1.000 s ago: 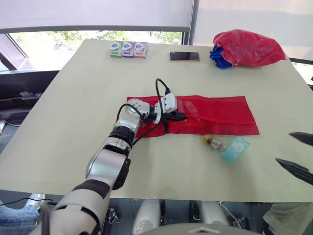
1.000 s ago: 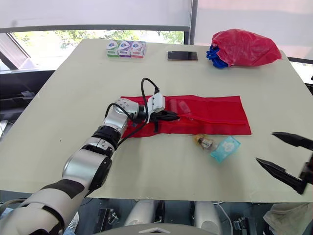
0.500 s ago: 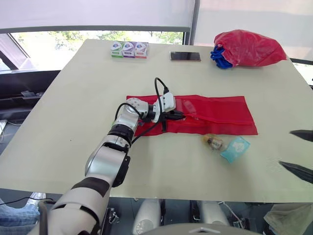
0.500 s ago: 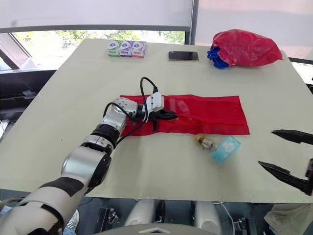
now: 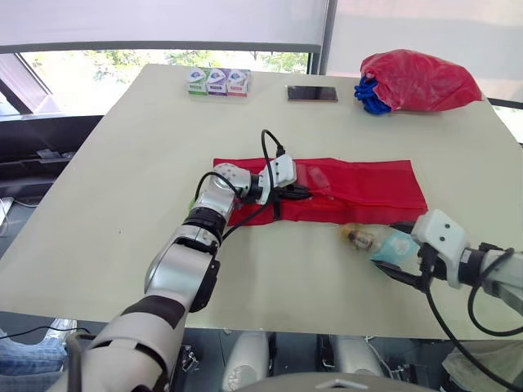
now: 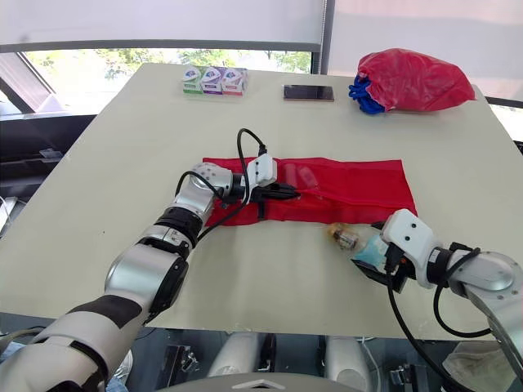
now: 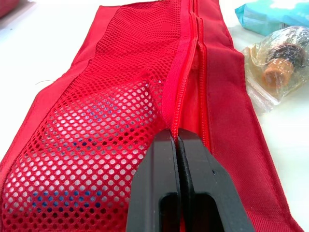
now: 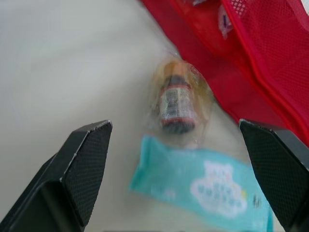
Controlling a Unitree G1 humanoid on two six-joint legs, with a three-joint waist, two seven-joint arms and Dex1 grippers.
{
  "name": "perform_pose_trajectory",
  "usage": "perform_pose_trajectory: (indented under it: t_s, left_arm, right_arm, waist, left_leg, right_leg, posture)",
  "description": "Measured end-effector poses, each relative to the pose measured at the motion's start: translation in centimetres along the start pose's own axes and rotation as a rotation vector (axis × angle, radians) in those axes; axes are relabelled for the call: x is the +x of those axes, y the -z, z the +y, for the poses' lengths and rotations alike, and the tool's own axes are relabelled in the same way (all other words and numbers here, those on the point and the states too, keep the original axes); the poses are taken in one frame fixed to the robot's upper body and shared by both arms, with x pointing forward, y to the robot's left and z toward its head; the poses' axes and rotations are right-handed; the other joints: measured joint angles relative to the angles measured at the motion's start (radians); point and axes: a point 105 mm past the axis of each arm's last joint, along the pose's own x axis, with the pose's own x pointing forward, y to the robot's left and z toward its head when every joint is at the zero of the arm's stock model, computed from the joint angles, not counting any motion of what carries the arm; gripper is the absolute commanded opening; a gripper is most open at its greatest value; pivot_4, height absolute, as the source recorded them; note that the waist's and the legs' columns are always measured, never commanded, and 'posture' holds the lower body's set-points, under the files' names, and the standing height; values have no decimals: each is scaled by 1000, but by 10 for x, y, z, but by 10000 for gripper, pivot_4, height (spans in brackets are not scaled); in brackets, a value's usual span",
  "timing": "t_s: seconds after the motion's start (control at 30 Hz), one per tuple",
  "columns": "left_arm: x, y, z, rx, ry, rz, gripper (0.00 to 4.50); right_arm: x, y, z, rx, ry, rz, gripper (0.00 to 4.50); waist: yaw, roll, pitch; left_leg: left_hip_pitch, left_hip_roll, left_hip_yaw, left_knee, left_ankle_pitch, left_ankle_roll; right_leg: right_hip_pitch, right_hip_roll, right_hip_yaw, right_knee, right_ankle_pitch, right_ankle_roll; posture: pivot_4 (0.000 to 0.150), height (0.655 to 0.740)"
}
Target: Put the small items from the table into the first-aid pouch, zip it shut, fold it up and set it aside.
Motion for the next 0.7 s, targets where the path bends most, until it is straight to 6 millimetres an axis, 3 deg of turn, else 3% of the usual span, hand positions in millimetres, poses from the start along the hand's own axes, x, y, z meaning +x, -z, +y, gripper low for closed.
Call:
perform_pose_trajectory:
  t_s: [0.2,0.33,0.43,0.5,0.7]
  left_arm:
    - [4,-4,0,5,4,-11,0]
    - [5,-4,0,5,4,-12,0]
    - [5,-4,0,5,4,-13,0]
    - [5,-4,0,5,4,-12,0]
    - [5,-4,-1,5,5,-13,0]
  right_arm:
    - [27,6,-2,30,21,104,44792]
    - [36,8,5,21,5,129,32688]
    - [38,11,9,24,-4,146,16238]
    - [38,11,9,20,-5,146,8662]
    - [35,8,10,76,-1,142,7135]
  waist:
    - [2,1,0]
    - [1,1,0]
    - [0,1,0]
    - [0,1,0]
    - [-1,1,-1]
  left_leg:
    - [-1,-1,0,0,0,0]
    - [-1,-1,-1,0,0,0]
    - [-1,-1,-1,0,0,0]
    - [-1,-1,-1,0,0,0]
    - [0,-1,-1,0,0,0]
  right_leg:
    - [0,-1,0,0,0,0]
    - [0,0,0,0,0,0]
    - [0,0,0,0,0,1]
    - [0,0,0,0,0,1]
    - [0,0,-1,1,0,1]
  posture:
    - [1500,7400]
    - [1500,7400]
    - [1500,7400]
    - [1500,7400]
    - [1500,7400]
